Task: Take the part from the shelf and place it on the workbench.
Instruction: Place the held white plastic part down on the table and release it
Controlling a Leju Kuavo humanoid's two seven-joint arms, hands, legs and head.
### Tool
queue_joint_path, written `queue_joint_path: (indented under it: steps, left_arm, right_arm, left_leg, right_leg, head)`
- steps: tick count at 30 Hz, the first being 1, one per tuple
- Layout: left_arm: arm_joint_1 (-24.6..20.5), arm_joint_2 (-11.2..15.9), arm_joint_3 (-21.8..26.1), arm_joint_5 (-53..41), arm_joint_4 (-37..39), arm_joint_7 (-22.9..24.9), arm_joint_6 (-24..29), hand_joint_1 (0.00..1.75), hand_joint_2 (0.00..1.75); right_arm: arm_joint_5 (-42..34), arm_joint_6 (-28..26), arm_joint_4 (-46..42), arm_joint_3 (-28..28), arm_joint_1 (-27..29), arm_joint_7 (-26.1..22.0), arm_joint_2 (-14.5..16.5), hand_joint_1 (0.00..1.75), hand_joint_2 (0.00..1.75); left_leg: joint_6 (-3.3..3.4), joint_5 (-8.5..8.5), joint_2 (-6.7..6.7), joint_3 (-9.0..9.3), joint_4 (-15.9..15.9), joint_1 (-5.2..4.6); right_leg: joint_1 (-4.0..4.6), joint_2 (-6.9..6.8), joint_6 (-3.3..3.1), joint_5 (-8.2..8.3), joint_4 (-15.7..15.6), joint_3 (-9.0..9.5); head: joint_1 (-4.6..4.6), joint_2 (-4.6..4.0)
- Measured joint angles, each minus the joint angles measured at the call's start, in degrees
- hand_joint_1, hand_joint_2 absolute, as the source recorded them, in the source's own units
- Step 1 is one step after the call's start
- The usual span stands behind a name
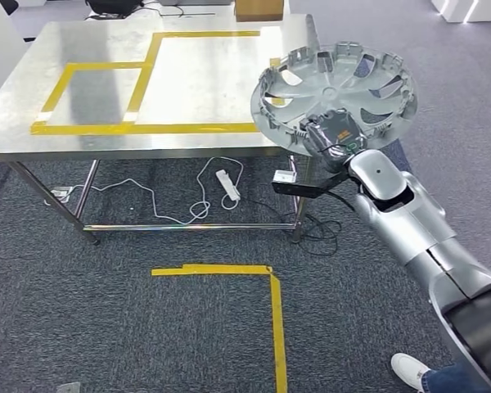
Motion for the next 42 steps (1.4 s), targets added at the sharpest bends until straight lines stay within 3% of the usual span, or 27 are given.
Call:
queue_joint_path:
  steps: [1,3,7,8,11,12,13,14,15,17,18,22,24,26,27,28,29,31,32,34,37,39,42]
  left_arm:
    - [-0.4,0.0,0.0,0.0,0.0,0.0,0.0,0.00,1.75]
    - [-0.9,0.0,0.0,0.1,0.0,0.0,0.0,0.00,1.75]
    - [-1.1,-0.1,0.0,0.2,0.0,-0.1,0.0,0.00,1.75]
    - [-1.2,-0.2,0.0,0.3,0.0,-0.1,0.0,0.00,1.75]
    - [-1.3,-0.2,0.0,0.3,0.0,-0.3,0.0,0.00,1.75]
    - [-1.3,-0.3,0.0,0.4,0.0,-0.4,0.0,0.00,1.75]
    - [-1.2,-0.3,0.0,0.4,0.0,-0.4,0.0,0.00,1.75]
    - [-1.3,-0.3,0.0,0.4,0.0,-0.4,0.0,0.00,1.75]
    - [-1.3,-0.3,0.0,0.4,0.0,-0.4,0.0,0.00,1.75]
    - [-1.3,-0.4,0.0,0.4,0.0,-0.4,0.0,0.00,1.75]
    - [-1.4,-0.4,0.0,0.4,0.0,-0.5,0.0,0.00,1.75]
    - [-1.4,-0.3,0.0,0.3,0.0,-0.5,0.1,0.00,1.75]
    - [-1.4,-0.3,-0.1,0.3,0.0,-0.5,0.2,0.00,1.75]
    - [-1.4,-0.4,-0.1,0.2,0.0,-0.5,0.2,0.00,1.75]
    - [-1.4,-0.4,-0.1,0.2,0.0,-0.5,0.2,0.00,1.75]
    - [-1.4,-0.4,-0.1,0.2,0.0,-0.5,0.2,0.00,1.75]
    - [-1.4,-0.4,-0.1,0.2,0.0,-0.5,0.2,0.00,1.75]
    - [-1.5,-0.3,-0.1,0.2,0.0,-0.5,0.2,0.00,1.75]
    - [-1.5,-0.3,-0.2,0.2,0.0,-0.5,0.2,0.00,1.75]
    - [-1.6,-0.3,-0.2,0.2,0.0,-0.5,0.2,0.00,1.75]
    - [-1.6,-0.3,-0.3,0.2,0.0,-0.5,0.2,0.00,1.75]
    - [-1.8,-0.3,-0.4,0.2,0.0,-0.5,0.2,0.00,1.75]
    - [-1.8,-0.3,-0.4,0.2,0.0,-0.5,0.1,0.00,1.75]
  right_arm:
    - [0.1,0.5,-0.7,-0.1,-0.4,0.0,0.0,1.75,1.75]
    - [0.4,0.9,-1.8,-0.1,-1.0,0.0,0.0,1.75,1.75]
    - [1.0,0.8,-3.1,-0.3,-1.3,0.3,-0.4,1.75,1.75]
    - [1.1,0.7,-3.3,-0.3,-1.4,0.3,-0.5,1.75,1.75]
    - [2.0,-0.2,-3.5,-0.3,-1.0,0.4,-0.7,1.75,1.75]
    - [2.3,-0.7,-3.5,-0.3,-0.8,0.4,-0.7,1.75,1.75]
    - [2.5,-1.1,-3.5,-0.3,-0.7,0.4,-0.7,1.75,1.75]
    - [2.7,-1.3,-3.5,-0.3,-0.6,0.5,-0.8,1.75,1.75]
    - [2.8,-1.4,-3.6,-0.3,-0.6,0.5,-0.8,1.75,1.75]
    - [2.9,-1.7,-3.8,-0.4,-0.6,0.5,-0.9,1.75,1.75]
    - [3.0,-1.9,-3.9,-0.4,-0.5,0.5,-0.9,1.75,1.75]
    - [3.1,-2.3,-4.0,-0.6,-0.2,0.5,-1.1,1.75,1.75]
    - [3.1,-2.3,-4.0,-0.8,-0.2,0.5,-1.1,1.75,1.75]
    - [3.1,-2.3,-4.0,-0.9,-0.1,0.4,-1.1,1.75,1.75]
    - [3.1,-2.3,-4.0,-0.9,0.0,0.3,-1.1,1.75,1.75]
    - [3.1,-2.3,-4.0,-0.9,0.1,0.3,-1.1,1.75,1.75]
    - [3.1,-2.3,-4.0,-0.9,0.2,0.2,-1.1,1.75,1.75]
    - [3.1,-2.3,-4.0,-1.0,0.2,0.0,-1.1,1.75,1.75]
    - [3.1,-2.4,-4.0,-1.0,0.2,0.0,-1.1,1.75,1.75]
    - [3.1,-2.4,-4.0,-1.2,0.3,-0.1,-1.1,1.75,1.75]
    - [3.1,-2.5,-4.0,-1.3,0.3,-0.1,-1.2,1.75,1.75]
    - [3.1,-2.5,-4.0,-1.4,0.3,-0.1,-1.2,1.75,1.75]
    - [3.1,-2.5,-4.0,-1.4,0.6,-0.2,-1.3,1.75,1.75]
  left_leg:
    - [0.31,1.60,0.02,1.71,-3.7,-0.12]
    - [0.91,2.41,0.04,3.68,-8.0,-0.36]
    - [1.87,2.20,0.11,4.41,-9.5,-0.26]
    - [2.14,2.36,0.15,4.60,-9.8,-0.14]
    - [2.57,2.39,0.14,4.69,-9.9,-0.16]
    - [2.62,2.35,0.12,4.70,-9.9,-0.19]
    - [2.62,2.30,0.08,4.70,-9.8,-0.22]
    - [2.57,2.23,0.05,4.72,-9.7,-0.22]
    - [2.43,2.11,0.02,4.73,-9.5,-0.22]
    - [1.98,1.86,-0.01,4.45,-9.0,-0.42]
    - [1.72,1.84,-0.01,4.25,-8.8,-0.52]
    - [0.75,1.24,-0.01,3.73,-7.9,-0.53]
    - [0.04,-1.41,0.06,1.91,-3.5,-0.33]
    - [-0.46,-4.65,0.13,-1.46,4.1,-0.07]
    - [-0.57,-5.36,0.13,-2.77,6.9,0.02]
    - [-0.59,-5.00,0.13,-3.21,7.7,0.06]
    - [-0.50,-3.56,0.14,-2.56,6.2,0.08]
    - [-0.02,0.54,0.13,0.98,-1.5,0.01]
    - [0.28,1.81,0.13,2.66,-5.2,-0.10]
    - [0.74,2.13,0.15,4.10,-8.5,-0.35]
    - [1.53,2.15,0.21,4.36,-9.4,-0.29]
    - [2.19,2.41,0.27,4.67,-9.9,-0.08]
    - [2.57,2.28,0.21,4.70,-9.9,-0.15]
  right_leg:
    - [0.10,0.06,0.13,-0.06,0.0,0.07]
    - [0.24,0.18,0.56,-0.06,-0.1,-0.01]
    - [0.20,0.19,1.73,-0.81,0.5,-0.59]
    - [0.20,0.18,1.87,-2.00,2.5,-1.52]
    - [0.17,0.18,2.08,-6.65,13.2,-6.64]
    - [0.16,0.18,2.16,-7.02,15.3,-7.76]
    - [0.16,0.17,2.20,-6.28,15.3,-7.89]
    - [0.16,0.16,2.18,-4.54,12.9,-6.88]
    - [0.15,0.13,2.10,-2.40,9.0,-5.09]
    - [0.25,0.12,1.86,0.01,2.2,-1.54]
    - [0.32,0.14,1.71,0.26,0.5,-0.71]
    - [0.15,0.13,0.71,0.23,0.0,-0.45]
    - [-0.14,0.03,0.18,0.31,-0.2,-0.21]
    - [-0.16,0.04,-0.01,0.27,-0.2,-0.16]
    - [-0.16,0.07,-0.03,0.24,-0.1,-0.12]
    - [-0.16,0.11,-0.05,0.21,-0.1,-0.05]
    - [-0.15,0.16,-0.03,0.16,-0.1,0.08]
    - [-0.11,0.21,0.14,-0.01,-0.2,0.37]
    - [-0.01,0.22,0.32,-0.10,-0.1,0.42]
    - [0.13,0.20,0.81,-0.13,-0.2,0.28]
    - [0.05,0.14,1.79,-0.50,-0.1,-0.13]
    - [0.03,0.15,2.17,-2.74,3.6,-1.96]
    - [0.07,0.17,2.48,-7.27,14.9,-7.54]
  head:
    - [-0.01,0.00]
    - [0.02,0.00]
    - [0.15,0.00]
    - [0.23,0.00]
    - [0.45,0.00]
    - [0.46,0.00]
    - [0.48,0.00]
    - [0.48,0.00]
    - [0.49,0.00]
    - [0.44,0.01]
    - [0.43,0.01]
    - [0.37,0.00]
    - [0.22,0.00]
    - [0.11,0.00]
    - [0.12,0.00]
    - [0.12,0.00]
    - [0.12,0.00]
    - [0.13,0.00]
    - [0.15,0.00]
    - [0.20,0.00]
    - [0.27,0.00]
    - [0.42,0.00]
    - [0.60,0.00]
